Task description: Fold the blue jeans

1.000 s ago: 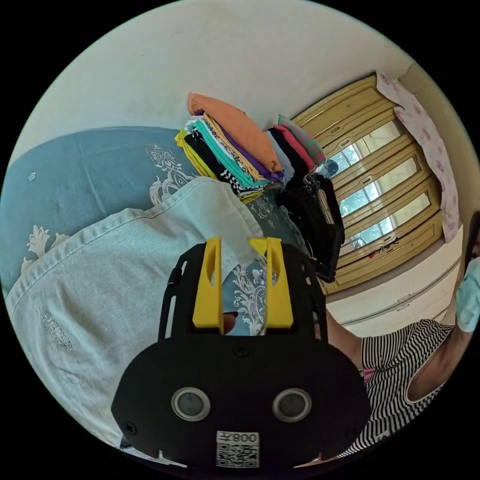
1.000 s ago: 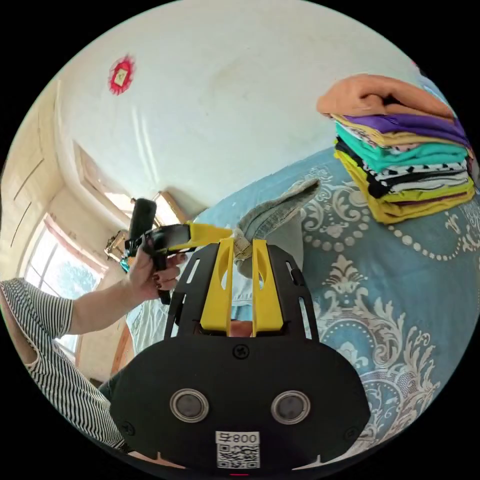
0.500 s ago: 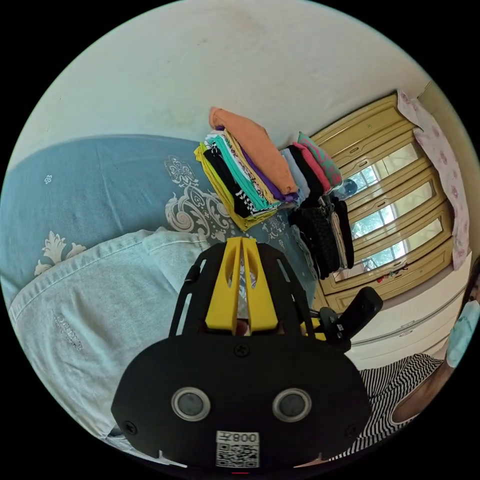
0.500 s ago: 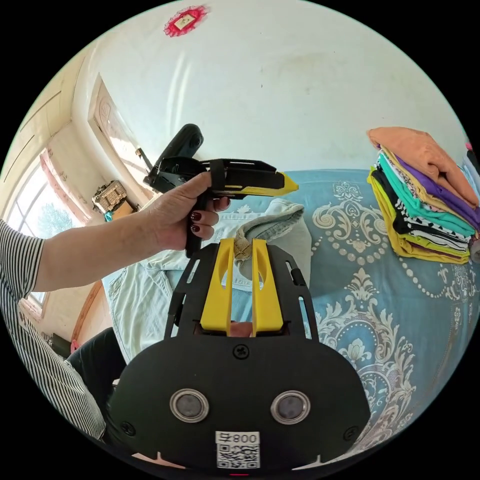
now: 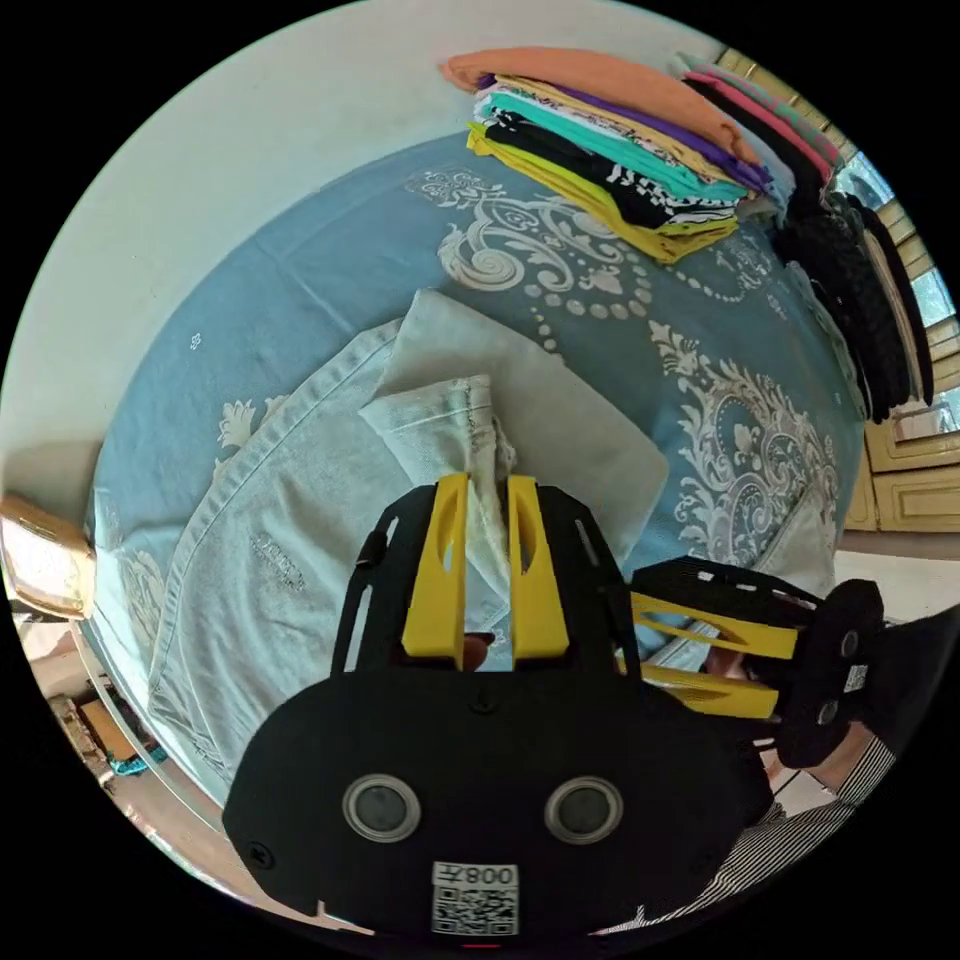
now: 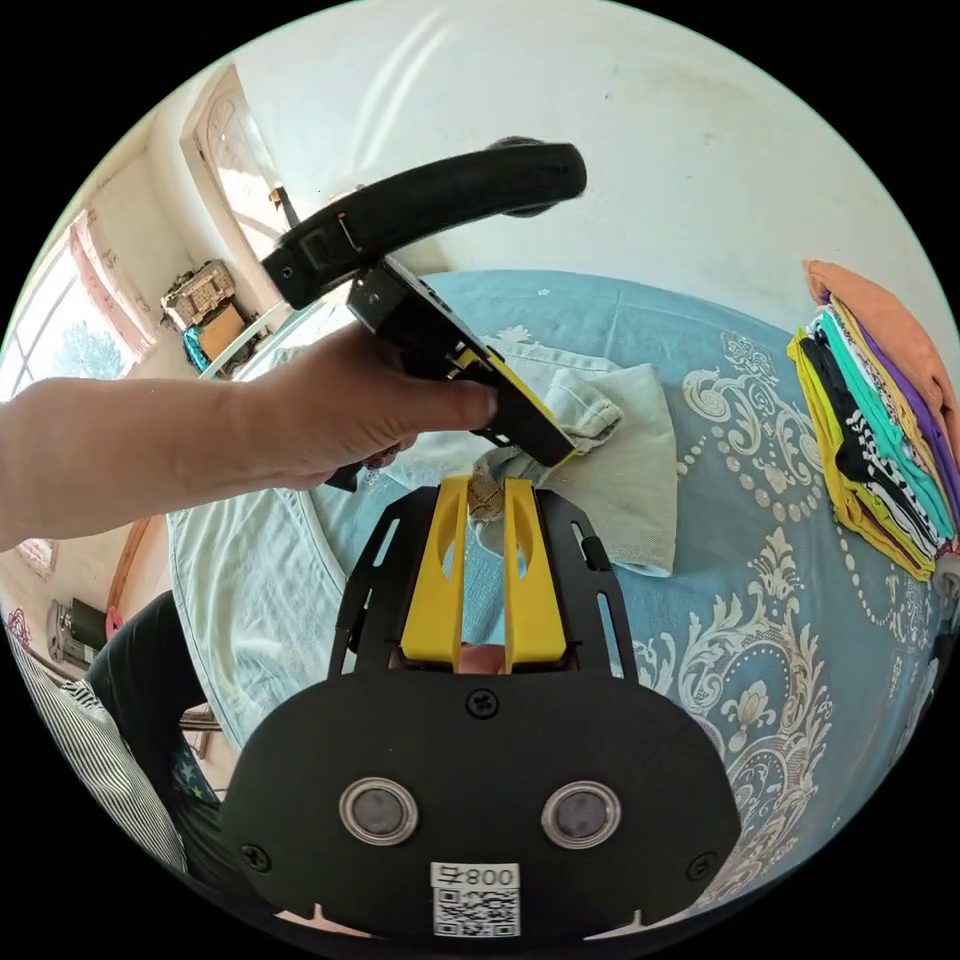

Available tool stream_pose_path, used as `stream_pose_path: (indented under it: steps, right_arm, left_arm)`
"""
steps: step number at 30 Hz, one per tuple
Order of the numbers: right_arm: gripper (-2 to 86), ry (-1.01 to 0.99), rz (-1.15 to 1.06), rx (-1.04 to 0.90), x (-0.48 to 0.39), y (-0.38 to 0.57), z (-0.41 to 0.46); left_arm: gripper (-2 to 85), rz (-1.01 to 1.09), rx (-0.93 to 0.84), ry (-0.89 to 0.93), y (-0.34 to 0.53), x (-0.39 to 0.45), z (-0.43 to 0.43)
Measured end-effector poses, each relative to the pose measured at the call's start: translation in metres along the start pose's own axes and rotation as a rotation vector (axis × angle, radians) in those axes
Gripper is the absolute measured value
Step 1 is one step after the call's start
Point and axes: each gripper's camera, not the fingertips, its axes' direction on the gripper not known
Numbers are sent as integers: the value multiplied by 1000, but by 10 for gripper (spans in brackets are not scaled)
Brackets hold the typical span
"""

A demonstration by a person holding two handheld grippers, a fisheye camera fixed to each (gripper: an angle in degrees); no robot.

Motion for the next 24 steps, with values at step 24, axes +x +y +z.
stream_pose_path:
  steps: [24]
  right_arm:
    - [66, 163, 664, -46, 271, 74, -107]
  left_arm:
    - [59, 29, 262, 689, -51, 41, -30]
